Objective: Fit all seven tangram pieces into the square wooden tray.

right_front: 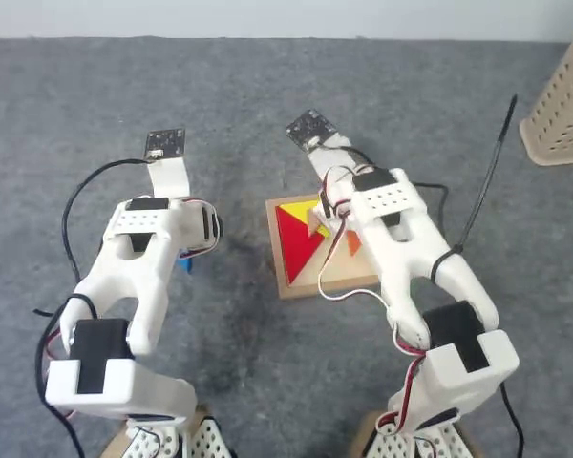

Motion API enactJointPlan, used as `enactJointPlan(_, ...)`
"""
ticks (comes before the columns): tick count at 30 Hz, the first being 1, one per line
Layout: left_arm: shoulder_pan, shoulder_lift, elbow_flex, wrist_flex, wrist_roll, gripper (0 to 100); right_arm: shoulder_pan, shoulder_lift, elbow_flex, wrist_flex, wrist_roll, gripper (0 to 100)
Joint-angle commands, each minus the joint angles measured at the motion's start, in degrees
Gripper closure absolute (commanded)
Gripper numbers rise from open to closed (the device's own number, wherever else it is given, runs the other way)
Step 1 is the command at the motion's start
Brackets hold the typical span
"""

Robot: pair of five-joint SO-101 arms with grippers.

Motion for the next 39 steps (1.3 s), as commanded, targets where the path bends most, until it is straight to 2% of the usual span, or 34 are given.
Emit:
enactJointPlan(1,0.44,-2.99,-0.57,-0.97,-0.97,79,-1.54,-1.27,-5.89,0.40,-0.09,99.2)
enactJointPlan(8,0.44,-2.99,-0.48,-0.97,-0.97,79,-6.46,1.71,-9.41,0.22,-0.09,99.2)
enactJointPlan(17,0.44,-2.99,-0.40,-0.97,-0.97,79,-4.00,8.75,-11.43,0.75,0.26,99.2)
enactJointPlan(28,0.44,-2.99,-0.31,-0.97,-0.97,79,-0.04,8.92,-10.37,5.93,0.53,99.2)
enactJointPlan(31,0.44,-2.99,-0.31,-0.97,-0.97,79,-0.57,8.92,-9.93,6.11,2.99,99.2)
enactJointPlan(39,0.44,-2.99,-0.48,-0.97,-0.97,79,-1.54,1.10,-3.43,3.91,4.04,99.2)
